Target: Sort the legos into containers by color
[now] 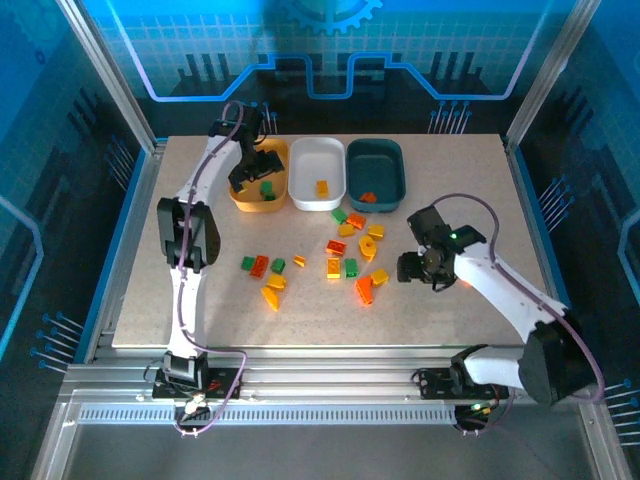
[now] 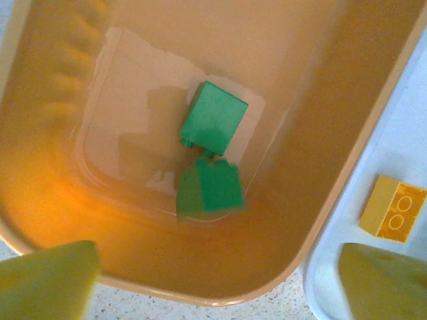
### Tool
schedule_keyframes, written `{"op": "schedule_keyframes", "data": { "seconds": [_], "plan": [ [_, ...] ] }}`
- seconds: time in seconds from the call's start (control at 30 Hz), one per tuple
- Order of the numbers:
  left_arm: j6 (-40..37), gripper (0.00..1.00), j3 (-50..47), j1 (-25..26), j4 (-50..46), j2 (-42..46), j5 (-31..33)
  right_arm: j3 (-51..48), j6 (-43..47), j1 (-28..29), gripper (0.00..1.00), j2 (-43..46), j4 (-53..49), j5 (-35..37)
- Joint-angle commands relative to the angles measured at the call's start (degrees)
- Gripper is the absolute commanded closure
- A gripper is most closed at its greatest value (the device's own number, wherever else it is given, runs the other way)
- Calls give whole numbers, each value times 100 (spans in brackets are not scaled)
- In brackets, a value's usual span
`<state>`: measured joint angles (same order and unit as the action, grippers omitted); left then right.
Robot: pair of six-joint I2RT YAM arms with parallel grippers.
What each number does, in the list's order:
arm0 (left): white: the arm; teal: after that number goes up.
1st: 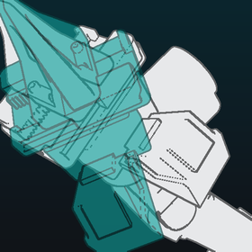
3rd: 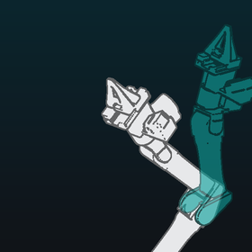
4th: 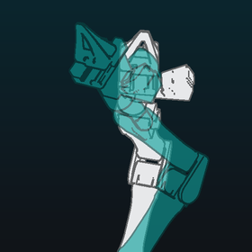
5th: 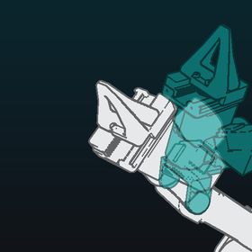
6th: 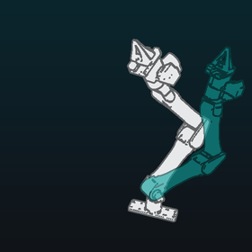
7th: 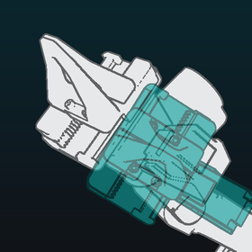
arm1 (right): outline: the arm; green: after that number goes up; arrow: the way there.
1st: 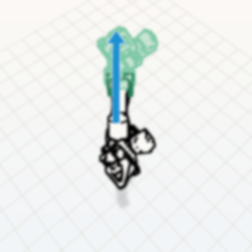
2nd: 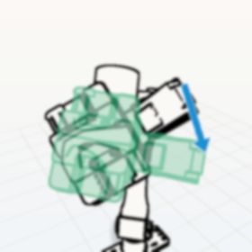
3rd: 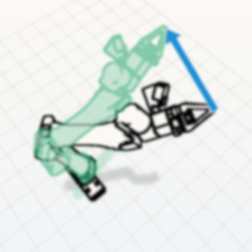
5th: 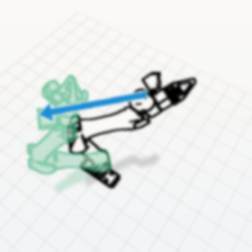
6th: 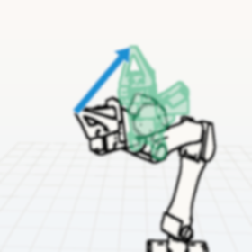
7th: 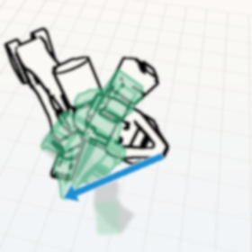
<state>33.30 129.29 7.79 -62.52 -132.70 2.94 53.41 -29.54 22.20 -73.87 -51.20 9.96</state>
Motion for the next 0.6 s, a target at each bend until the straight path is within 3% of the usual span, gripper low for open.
{"op": "schedule_keyframes", "data": {
  "seconds": [0.0,0.17,0.37,0.47,0.57],
  "plan": [
    [177,1,175,-103,-331,270,-103,437,-68,118,25,-370,-22,-367],
    [-8,1,45,-104,-468,588,-140,962,-201,219,27,-1152,168,-294],
    [242,1,-1954,-85,67,1983,-363,1775,158,346,30,-2571,764,-633],
    [381,1,-3058,-85,724,2932,-846,2121,341,354,29,-3144,1103,-937],
    [363,1,-3796,-85,1362,3704,-1300,2308,391,434,27,-3502,1372,-448]
  ]
}}
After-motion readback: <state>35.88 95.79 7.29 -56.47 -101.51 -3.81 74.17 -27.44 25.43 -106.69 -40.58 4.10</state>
